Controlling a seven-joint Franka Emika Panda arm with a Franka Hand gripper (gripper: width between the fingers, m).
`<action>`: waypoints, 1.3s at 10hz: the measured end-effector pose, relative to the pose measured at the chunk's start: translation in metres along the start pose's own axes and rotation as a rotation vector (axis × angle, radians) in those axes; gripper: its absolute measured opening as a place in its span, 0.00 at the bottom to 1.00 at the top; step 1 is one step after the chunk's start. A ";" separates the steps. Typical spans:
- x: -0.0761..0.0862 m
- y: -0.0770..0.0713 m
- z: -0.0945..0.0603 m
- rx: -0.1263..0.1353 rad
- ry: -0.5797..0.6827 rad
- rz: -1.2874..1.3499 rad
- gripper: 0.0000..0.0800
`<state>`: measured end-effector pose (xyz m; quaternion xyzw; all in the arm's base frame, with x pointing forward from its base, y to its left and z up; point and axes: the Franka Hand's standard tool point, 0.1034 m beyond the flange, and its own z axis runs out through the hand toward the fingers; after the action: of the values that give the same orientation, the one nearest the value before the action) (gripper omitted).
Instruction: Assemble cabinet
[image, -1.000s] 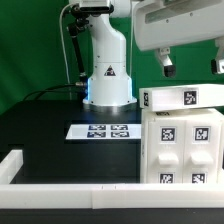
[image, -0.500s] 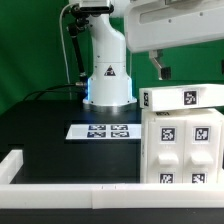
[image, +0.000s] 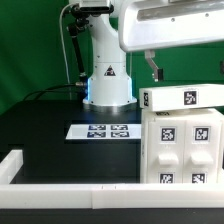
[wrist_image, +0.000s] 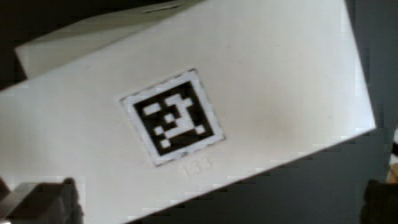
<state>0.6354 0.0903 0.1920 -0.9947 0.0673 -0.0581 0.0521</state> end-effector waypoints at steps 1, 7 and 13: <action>0.000 0.001 0.000 -0.014 0.001 -0.125 1.00; -0.003 0.003 0.000 -0.032 -0.032 -0.411 1.00; -0.002 0.007 0.001 -0.113 -0.062 -1.039 1.00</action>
Offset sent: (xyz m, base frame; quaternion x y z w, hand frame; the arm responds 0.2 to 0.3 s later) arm 0.0000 0.0000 0.0000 0.0000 0.0000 -0.1197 0.9928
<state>0.6324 0.0844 0.1897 -0.8994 -0.4335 -0.0429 -0.0355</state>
